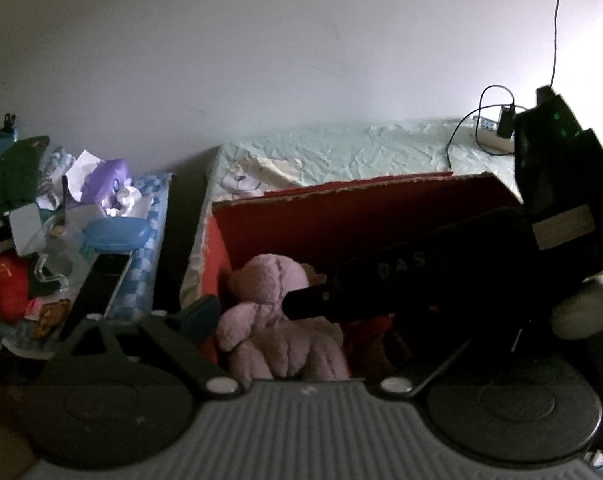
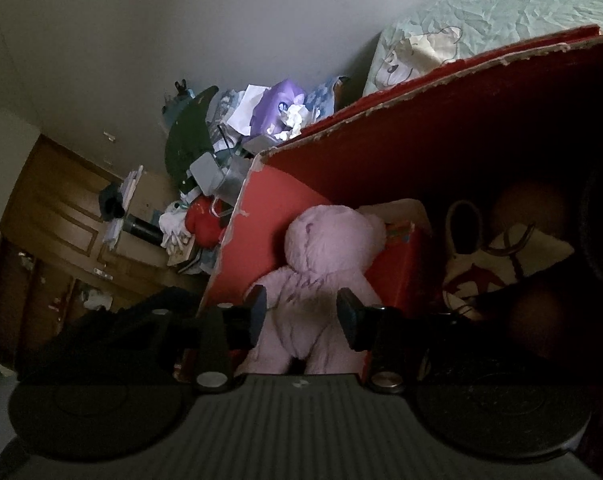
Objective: Organize objects
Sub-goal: 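Lower the pink teddy bear into the red box and open the right tool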
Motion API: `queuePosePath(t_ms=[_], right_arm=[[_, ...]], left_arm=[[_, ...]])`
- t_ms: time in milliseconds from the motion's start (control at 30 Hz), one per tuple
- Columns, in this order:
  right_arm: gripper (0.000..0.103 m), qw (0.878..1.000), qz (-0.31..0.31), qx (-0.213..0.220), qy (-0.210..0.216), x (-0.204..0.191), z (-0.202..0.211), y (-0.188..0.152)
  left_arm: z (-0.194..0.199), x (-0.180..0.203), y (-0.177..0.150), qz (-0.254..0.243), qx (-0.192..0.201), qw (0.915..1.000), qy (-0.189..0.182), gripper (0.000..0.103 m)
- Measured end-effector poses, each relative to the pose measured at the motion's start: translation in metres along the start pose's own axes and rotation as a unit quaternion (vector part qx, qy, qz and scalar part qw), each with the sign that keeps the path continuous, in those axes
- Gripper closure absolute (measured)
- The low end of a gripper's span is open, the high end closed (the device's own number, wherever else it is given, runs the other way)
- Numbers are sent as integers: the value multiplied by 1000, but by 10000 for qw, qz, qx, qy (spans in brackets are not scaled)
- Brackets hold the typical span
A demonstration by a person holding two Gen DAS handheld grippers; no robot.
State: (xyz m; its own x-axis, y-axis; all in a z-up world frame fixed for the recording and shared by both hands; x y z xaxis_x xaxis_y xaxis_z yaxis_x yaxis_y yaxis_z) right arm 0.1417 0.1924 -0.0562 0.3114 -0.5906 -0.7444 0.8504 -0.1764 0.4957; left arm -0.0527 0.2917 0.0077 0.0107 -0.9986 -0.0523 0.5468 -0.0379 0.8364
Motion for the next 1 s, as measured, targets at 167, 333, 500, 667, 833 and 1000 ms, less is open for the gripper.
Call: queuePosePath(t_ms=[167,333,500,667,833,1000], right_arm=[[59,10000,41,59,60,-1,1,1],[61,9997,-49,219,-32,1,8,2],[61,9987,-151,416,-260,9,21,3],[60,9957,31,728,-571,14,40,3],[60,9917,223,943,-843,16,55,0],[60,9877,313,1082,-1081,18,63,-4]], left_arm=[[2,8,1,-10,81,9999,-65,8],[-3,16,3,5,76,9999,-81,9],[-9,23,6,3,4,9999,-109,9],[-20,30,10,105,-212,9997,-100,9],[-25,41,12,8,-341,9994,-35,7],[-26,51,12,-33,-405,9991,-101,5]])
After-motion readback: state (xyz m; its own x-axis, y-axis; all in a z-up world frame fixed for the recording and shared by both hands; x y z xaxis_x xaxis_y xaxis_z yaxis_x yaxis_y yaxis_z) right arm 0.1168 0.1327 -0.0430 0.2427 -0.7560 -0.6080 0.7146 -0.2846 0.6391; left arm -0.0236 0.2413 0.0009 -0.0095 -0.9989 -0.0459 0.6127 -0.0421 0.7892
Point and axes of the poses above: each gripper's, at about its wrist camera, not at the fingertips, and z roughly against the way its jaws point, x to its right, y to its top, the point moved 2 cm from there along -z, roughly the way its jaws point, and after that the axes turned 9 degrees about x, right-handed, at the moved point
